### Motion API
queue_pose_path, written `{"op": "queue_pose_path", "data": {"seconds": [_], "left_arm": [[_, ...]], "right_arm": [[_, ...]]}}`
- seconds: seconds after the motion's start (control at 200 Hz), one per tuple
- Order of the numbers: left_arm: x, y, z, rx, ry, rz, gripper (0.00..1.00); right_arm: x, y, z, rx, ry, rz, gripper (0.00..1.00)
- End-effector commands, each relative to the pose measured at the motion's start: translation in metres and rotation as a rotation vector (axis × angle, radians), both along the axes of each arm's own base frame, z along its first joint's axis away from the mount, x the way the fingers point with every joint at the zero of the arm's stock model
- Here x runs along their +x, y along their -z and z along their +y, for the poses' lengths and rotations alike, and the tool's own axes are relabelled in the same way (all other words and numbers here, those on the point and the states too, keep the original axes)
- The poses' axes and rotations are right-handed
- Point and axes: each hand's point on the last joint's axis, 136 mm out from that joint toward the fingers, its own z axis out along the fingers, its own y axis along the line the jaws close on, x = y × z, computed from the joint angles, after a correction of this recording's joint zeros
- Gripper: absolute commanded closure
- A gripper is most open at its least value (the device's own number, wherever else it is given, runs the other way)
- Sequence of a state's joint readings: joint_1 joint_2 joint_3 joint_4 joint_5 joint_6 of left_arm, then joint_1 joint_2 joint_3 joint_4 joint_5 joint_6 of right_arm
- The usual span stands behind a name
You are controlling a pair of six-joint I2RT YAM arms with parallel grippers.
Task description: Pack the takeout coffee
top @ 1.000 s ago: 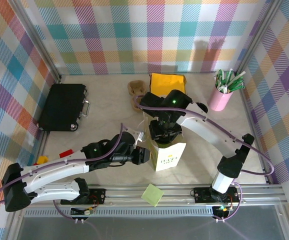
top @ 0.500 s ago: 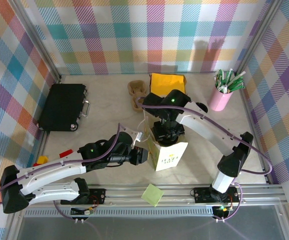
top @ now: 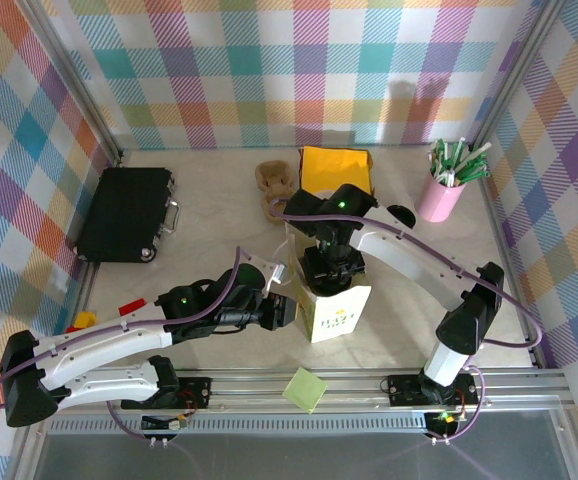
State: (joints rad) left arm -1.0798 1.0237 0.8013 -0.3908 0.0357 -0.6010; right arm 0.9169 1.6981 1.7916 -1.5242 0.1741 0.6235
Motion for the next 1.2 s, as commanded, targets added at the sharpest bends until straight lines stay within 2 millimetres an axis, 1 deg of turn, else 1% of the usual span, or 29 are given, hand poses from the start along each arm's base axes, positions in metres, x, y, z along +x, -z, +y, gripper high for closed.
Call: {"op": "queue_pose_path", "data": {"seconds": [0.0,0.16,0.335,0.92,1.195], "left_arm": [[-0.001,-0.009,-0.005,-0.015,0.021,-0.032,0.65],[0.0,-0.009,-0.005,-0.015,0.022,-0.033,0.66],[0.0,-0.007,-0.006,-0.01,0.019,-0.032,0.66],[0.001,0.001,-0.006,0.006,0.02,-0.025,0.66],[0.001,0.0,-0.006,0.007,0.021,-0.027,0.66]], "right_arm": [[0.002,-0.006,-0.004,0.029,0.002,-0.028,0.55],[0.008,-0.004,-0.003,0.046,0.008,-0.039,0.55],[0.01,0.0,0.001,0.061,0.009,-0.042,0.55],[0.017,0.03,0.01,0.043,-0.014,-0.012,0.56],[0.019,0.037,0.016,0.056,-0.047,-0.007,0.57]]}}
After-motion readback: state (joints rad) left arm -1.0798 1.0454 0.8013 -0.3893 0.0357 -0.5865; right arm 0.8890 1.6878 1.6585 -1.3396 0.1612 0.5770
